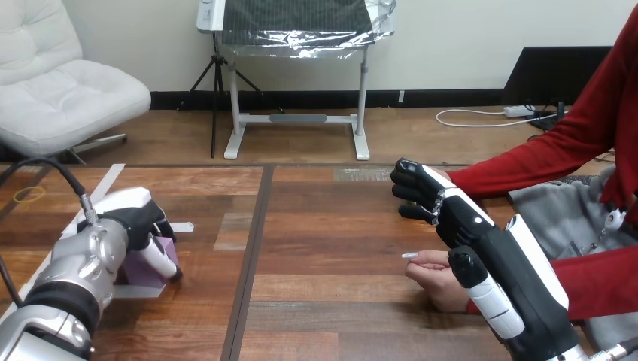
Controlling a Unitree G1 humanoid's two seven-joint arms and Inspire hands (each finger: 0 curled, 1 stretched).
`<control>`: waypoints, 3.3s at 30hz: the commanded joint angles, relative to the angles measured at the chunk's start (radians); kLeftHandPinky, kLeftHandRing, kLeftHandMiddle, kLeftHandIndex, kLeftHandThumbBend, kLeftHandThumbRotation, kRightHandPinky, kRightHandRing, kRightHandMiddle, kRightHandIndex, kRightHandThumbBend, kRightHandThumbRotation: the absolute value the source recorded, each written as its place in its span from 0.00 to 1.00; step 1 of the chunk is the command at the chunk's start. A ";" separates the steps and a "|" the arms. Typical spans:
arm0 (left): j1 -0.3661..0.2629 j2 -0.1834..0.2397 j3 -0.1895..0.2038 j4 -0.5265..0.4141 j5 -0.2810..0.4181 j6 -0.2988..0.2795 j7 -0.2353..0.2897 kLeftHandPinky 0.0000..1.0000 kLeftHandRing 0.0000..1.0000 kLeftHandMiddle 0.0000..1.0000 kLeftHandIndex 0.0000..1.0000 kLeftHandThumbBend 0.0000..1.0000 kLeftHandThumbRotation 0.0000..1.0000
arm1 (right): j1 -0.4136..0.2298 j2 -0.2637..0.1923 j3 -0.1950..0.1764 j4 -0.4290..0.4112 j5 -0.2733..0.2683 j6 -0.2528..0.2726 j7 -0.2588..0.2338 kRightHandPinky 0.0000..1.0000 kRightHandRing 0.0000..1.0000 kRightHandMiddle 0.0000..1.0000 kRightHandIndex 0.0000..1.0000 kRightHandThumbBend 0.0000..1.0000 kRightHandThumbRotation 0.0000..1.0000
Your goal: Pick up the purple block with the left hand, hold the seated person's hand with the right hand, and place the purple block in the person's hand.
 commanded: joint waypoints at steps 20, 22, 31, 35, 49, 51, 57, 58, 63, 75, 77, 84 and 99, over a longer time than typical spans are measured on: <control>-0.046 -0.012 0.018 -0.047 -0.007 0.079 0.129 0.28 0.37 0.44 0.43 0.78 0.00 | -0.077 -0.016 -0.023 -0.028 0.009 -0.024 -0.001 0.84 0.90 0.91 0.91 0.76 1.00; -0.048 -0.013 0.020 -0.049 -0.007 0.084 0.131 0.28 0.37 0.44 0.43 0.79 0.00 | -0.077 -0.014 -0.023 -0.029 0.006 -0.023 -0.003 0.84 0.90 0.91 0.91 0.76 1.00; -0.051 -0.012 0.024 -0.057 -0.009 0.095 0.127 0.29 0.38 0.44 0.43 0.80 0.00 | -0.082 -0.012 -0.022 -0.023 0.012 -0.023 0.002 0.84 0.90 0.91 0.91 0.76 1.00; -0.052 -0.011 0.026 -0.064 -0.009 0.097 0.122 0.29 0.38 0.45 0.43 0.81 0.00 | -0.083 -0.012 -0.022 -0.021 0.014 -0.021 0.004 0.84 0.90 0.91 0.91 0.76 1.00; -0.040 -0.001 0.039 -0.109 -0.016 0.099 0.119 0.32 0.41 0.47 0.43 0.83 0.00 | -0.093 -0.013 -0.028 -0.008 0.005 -0.023 0.002 0.84 0.91 0.91 0.91 0.76 1.00; -0.038 0.000 0.041 -0.119 -0.019 0.097 0.120 0.32 0.41 0.48 0.43 0.84 0.00 | -0.097 -0.015 -0.030 -0.002 0.002 -0.025 0.002 0.84 0.91 0.91 0.91 0.76 1.00; -0.030 0.004 0.049 -0.145 -0.026 0.094 0.117 0.33 0.42 0.48 0.43 0.85 0.00 | -0.107 -0.017 -0.036 0.011 -0.006 -0.035 0.000 0.85 0.92 0.91 0.91 0.76 1.00; -0.029 0.005 0.049 -0.150 -0.027 0.094 0.114 0.33 0.43 0.48 0.43 0.85 0.00 | -0.108 -0.017 -0.036 0.014 -0.007 -0.038 0.000 0.85 0.92 0.91 0.91 0.76 1.00; -0.021 0.009 0.052 -0.188 -0.034 0.102 0.100 0.34 0.43 0.49 0.43 0.85 0.00 | -0.120 -0.018 -0.041 0.026 -0.008 -0.045 0.000 0.85 0.92 0.91 0.91 0.75 1.00; 0.027 0.026 0.068 -0.357 -0.044 0.125 0.058 0.34 0.42 0.48 0.43 0.85 0.00 | -0.138 -0.025 -0.054 0.037 -0.019 -0.005 -0.009 0.86 0.91 0.90 0.89 0.79 1.00; 0.038 0.029 0.077 -0.391 -0.050 0.124 0.051 0.33 0.42 0.48 0.43 0.85 0.00 | -0.151 -0.028 -0.059 0.053 -0.026 -0.013 -0.012 0.86 0.91 0.89 0.89 0.81 1.00; 0.070 0.038 0.097 -0.491 -0.055 0.129 0.024 0.32 0.39 0.46 0.43 0.85 0.00 | -0.196 -0.048 -0.079 0.117 -0.098 -0.039 -0.050 0.81 0.86 0.87 0.87 0.84 1.00; 0.120 0.041 0.127 -0.658 -0.054 0.151 -0.020 0.29 0.36 0.42 0.43 0.83 0.00 | -0.328 -0.152 -0.101 0.296 -0.183 -0.034 -0.069 0.76 0.83 0.87 0.88 0.84 0.80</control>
